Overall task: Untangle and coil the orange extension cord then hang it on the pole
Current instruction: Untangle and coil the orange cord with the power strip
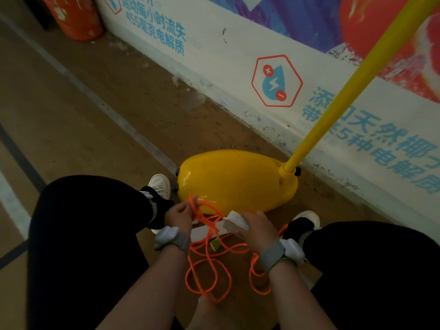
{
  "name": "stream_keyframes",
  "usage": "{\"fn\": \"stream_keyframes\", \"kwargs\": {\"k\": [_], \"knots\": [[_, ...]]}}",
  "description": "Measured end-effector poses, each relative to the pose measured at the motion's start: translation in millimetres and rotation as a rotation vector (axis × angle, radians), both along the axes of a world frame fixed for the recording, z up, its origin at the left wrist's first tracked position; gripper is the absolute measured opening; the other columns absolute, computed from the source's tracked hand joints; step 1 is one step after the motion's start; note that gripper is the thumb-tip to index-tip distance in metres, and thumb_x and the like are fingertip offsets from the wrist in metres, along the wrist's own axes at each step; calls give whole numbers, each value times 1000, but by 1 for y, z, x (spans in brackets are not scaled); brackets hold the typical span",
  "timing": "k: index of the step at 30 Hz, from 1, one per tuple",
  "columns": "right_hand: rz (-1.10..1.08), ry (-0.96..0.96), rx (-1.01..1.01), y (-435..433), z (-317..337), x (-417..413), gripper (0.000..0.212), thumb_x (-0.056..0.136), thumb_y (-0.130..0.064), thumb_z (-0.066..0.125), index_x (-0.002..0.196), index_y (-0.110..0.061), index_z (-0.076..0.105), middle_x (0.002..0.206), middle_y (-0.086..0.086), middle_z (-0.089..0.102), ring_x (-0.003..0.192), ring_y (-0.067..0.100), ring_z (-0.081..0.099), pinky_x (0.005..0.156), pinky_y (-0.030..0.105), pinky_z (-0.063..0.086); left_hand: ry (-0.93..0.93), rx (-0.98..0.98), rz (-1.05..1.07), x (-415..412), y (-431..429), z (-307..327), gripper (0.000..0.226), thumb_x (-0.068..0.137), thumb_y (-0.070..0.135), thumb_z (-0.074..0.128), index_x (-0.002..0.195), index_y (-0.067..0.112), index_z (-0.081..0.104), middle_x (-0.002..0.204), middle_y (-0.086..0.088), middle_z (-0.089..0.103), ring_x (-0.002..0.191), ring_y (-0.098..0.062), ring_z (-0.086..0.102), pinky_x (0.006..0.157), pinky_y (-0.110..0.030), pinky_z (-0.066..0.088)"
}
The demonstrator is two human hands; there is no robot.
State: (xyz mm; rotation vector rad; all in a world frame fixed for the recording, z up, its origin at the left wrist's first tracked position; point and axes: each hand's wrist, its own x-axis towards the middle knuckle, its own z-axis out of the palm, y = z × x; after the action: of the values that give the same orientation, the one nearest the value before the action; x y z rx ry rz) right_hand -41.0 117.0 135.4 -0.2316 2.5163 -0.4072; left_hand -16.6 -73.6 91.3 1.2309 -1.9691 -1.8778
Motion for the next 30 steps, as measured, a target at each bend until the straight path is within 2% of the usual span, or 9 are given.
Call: {"fn": "stream_keyframes", "kwargs": {"k": [3,5,7,10,12,15,18,23,30], "knots": [[25,16,23,1,-1,-1,41,85,-43,61,125,-35,53,123,8,51,116,31,52,93,36,44,27,79,-16,-2,-1,6,19,83,30,71,75,12,73,69,-7,65,63,-19,58,57,-27,47],[-32,29,-51,1,-4,-1,47,82,-46,62,127,-36,52,124,9,54,118,32,50,94,38,44,57,57,-244,-6,4,11,10,80,24,74,83,15,76,79,-3,70,69,-11,63,57,-19,50],[-66,90,-45,2,-1,-4,49,82,-48,62,128,-36,52,123,10,53,117,34,50,93,39,45,1,-96,-591,-6,6,12,3,79,31,75,78,27,76,69,11,70,65,2,62,58,-14,47],[35,181,74,6,8,-9,40,85,-53,59,122,-38,55,116,7,49,110,34,52,91,39,42,-166,-393,-977,2,11,5,25,74,51,74,79,27,76,61,4,66,58,3,52,58,-22,38],[95,131,104,5,11,-10,40,86,-48,60,124,-42,53,120,6,48,115,34,51,95,40,40,-126,-450,-991,7,19,5,37,72,53,70,86,19,77,75,-6,71,68,-5,57,60,-24,34],[137,13,90,0,5,-5,45,85,-43,62,128,-44,50,126,7,47,121,34,47,98,40,38,-29,-521,-1013,7,25,10,31,74,31,69,98,13,75,94,-10,71,89,-20,64,72,-24,42],[184,5,84,-4,-1,-4,45,83,-46,63,126,-47,50,130,8,46,124,33,46,99,41,38,-14,-590,-1081,9,27,11,26,79,16,71,105,12,73,102,-11,69,95,-25,63,83,-28,47],[189,47,5,-6,-5,-5,38,84,-23,63,121,-29,59,118,7,55,112,31,55,89,34,45,-16,-651,-1082,11,30,10,32,84,17,66,115,12,67,114,-9,67,106,-25,61,86,-25,41],[168,47,-9,-11,-14,4,37,80,-17,69,112,-16,51,115,11,62,109,33,57,82,38,45,-107,-794,-1255,10,35,21,24,92,20,54,113,10,60,118,-10,62,112,-27,56,89,-29,39]]}}
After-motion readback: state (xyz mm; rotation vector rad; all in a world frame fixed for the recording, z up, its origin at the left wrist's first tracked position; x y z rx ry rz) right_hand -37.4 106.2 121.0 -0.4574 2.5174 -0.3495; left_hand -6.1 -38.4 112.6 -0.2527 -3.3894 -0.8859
